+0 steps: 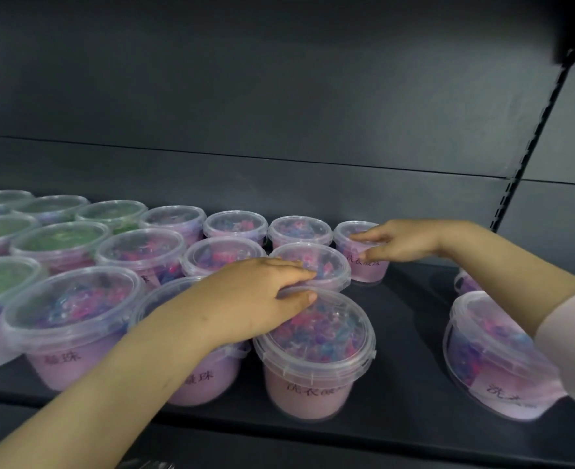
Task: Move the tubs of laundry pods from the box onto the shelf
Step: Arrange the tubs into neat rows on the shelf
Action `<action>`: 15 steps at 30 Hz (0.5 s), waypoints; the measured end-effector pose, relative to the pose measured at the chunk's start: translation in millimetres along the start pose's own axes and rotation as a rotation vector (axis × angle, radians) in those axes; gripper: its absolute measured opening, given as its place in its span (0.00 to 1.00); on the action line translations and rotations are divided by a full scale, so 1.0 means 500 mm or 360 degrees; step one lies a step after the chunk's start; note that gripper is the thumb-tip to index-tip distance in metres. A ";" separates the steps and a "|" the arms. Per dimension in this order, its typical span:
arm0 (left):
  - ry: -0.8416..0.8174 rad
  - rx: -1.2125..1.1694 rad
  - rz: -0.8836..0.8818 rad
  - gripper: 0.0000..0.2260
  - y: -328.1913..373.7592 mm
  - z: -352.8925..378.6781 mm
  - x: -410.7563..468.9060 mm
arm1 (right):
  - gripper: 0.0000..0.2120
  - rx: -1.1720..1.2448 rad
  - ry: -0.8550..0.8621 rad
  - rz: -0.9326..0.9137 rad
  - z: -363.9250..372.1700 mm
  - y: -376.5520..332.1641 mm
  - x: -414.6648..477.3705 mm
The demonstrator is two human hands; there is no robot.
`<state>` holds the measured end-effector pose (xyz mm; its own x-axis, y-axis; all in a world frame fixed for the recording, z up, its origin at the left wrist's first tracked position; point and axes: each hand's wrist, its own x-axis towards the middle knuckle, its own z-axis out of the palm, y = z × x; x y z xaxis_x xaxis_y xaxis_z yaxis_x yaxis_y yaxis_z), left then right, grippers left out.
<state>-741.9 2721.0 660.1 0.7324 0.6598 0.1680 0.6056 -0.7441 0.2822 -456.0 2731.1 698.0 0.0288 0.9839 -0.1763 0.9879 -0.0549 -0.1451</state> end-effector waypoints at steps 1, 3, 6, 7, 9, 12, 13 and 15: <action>0.0023 -0.0004 -0.0006 0.22 0.001 -0.002 -0.002 | 0.28 0.0012 0.0001 -0.0011 -0.001 -0.003 -0.007; 0.0134 -0.0022 -0.0009 0.20 0.004 -0.007 -0.006 | 0.28 0.0081 0.0056 -0.0042 -0.002 -0.010 -0.032; 0.0428 -0.0103 0.0059 0.16 0.015 -0.023 -0.011 | 0.24 0.0137 0.0292 -0.0082 -0.004 -0.024 -0.096; 0.0516 -0.0146 0.0113 0.14 0.019 -0.031 -0.014 | 0.22 0.0120 0.0366 -0.0090 -0.005 -0.029 -0.123; 0.0633 -0.0167 0.0202 0.13 0.026 -0.049 -0.023 | 0.19 0.0074 0.0477 -0.0082 -0.001 -0.038 -0.187; 0.0603 -0.0119 0.0228 0.14 0.024 -0.062 -0.052 | 0.16 0.0042 0.0635 -0.0012 0.022 -0.043 -0.289; 0.0544 -0.0076 0.0226 0.16 0.021 -0.061 -0.065 | 0.15 0.0047 0.0682 0.0024 0.034 -0.042 -0.319; 0.0413 0.0059 0.0237 0.21 0.017 -0.050 -0.092 | 0.13 0.0081 0.0721 0.0093 0.060 -0.042 -0.366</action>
<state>-778.2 2686.9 678.2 0.7130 0.5442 0.4421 0.5117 -0.8350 0.2025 -486.4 2546.9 704.3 0.1593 0.9534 0.2562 0.9742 -0.1098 -0.1973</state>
